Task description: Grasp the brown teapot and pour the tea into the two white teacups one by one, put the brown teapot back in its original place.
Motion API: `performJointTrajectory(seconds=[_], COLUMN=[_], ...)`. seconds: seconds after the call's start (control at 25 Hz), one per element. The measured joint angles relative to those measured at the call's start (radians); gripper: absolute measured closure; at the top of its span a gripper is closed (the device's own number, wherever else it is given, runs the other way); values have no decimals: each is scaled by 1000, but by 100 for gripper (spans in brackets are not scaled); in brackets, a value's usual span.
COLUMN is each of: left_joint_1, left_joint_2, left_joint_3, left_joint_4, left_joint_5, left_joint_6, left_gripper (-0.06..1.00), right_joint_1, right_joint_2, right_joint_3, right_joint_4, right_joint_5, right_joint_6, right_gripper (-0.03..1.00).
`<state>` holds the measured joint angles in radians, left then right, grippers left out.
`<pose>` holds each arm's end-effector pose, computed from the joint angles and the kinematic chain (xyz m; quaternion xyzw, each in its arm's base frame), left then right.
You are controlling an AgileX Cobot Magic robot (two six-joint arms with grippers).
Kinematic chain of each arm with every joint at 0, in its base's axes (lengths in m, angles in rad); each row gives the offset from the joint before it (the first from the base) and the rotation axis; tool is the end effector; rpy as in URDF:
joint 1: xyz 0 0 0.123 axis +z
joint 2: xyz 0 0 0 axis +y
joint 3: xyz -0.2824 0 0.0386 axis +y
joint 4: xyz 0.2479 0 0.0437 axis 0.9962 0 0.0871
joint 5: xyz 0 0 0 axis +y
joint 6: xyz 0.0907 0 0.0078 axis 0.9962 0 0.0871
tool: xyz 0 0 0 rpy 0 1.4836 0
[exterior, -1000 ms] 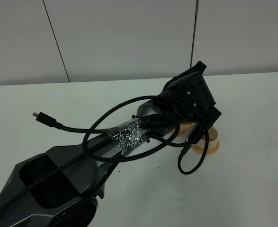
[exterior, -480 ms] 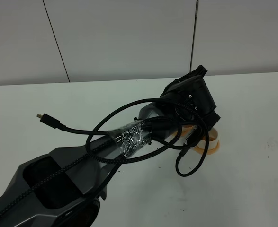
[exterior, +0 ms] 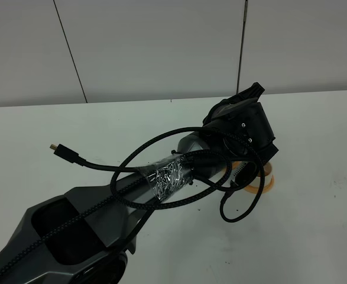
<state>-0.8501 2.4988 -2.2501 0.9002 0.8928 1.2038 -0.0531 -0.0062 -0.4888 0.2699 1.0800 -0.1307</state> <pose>0.4043 -0.3761 0.1900 0.8367 0.2987 0.4316 0.1565 -0.0058 0.0218 0.2749 -0.0392 0.8508 0.0874 0.5167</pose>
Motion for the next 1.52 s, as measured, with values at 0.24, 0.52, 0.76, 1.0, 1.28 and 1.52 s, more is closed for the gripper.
performJointTrajectory(seconds=[0.24,0.52,0.76,1.0,1.28,1.52], left_joint_1=[0,0,0,0,0,0], left_joint_2=[0,0,0,0,0,0], left_joint_3=[0,0,0,0,0,0], left_joint_4=[9,10,17,26,32,37], left_joint_5=[0,-3,-11,-18,-18,-20], left_joint_6=[-1,-1,-1,0,0,0], left_gripper=[77,77,77,77,77,77], right_joint_1=[0,0,0,0,0,0], right_joint_2=[0,0,0,0,0,0], right_joint_3=[0,0,0,0,0,0], right_joint_4=[0,0,0,0,0,0], right_joint_5=[0,0,0,0,0,0], right_joint_6=[0,0,0,0,0,0], right_gripper=[73,73,73,73,73,73])
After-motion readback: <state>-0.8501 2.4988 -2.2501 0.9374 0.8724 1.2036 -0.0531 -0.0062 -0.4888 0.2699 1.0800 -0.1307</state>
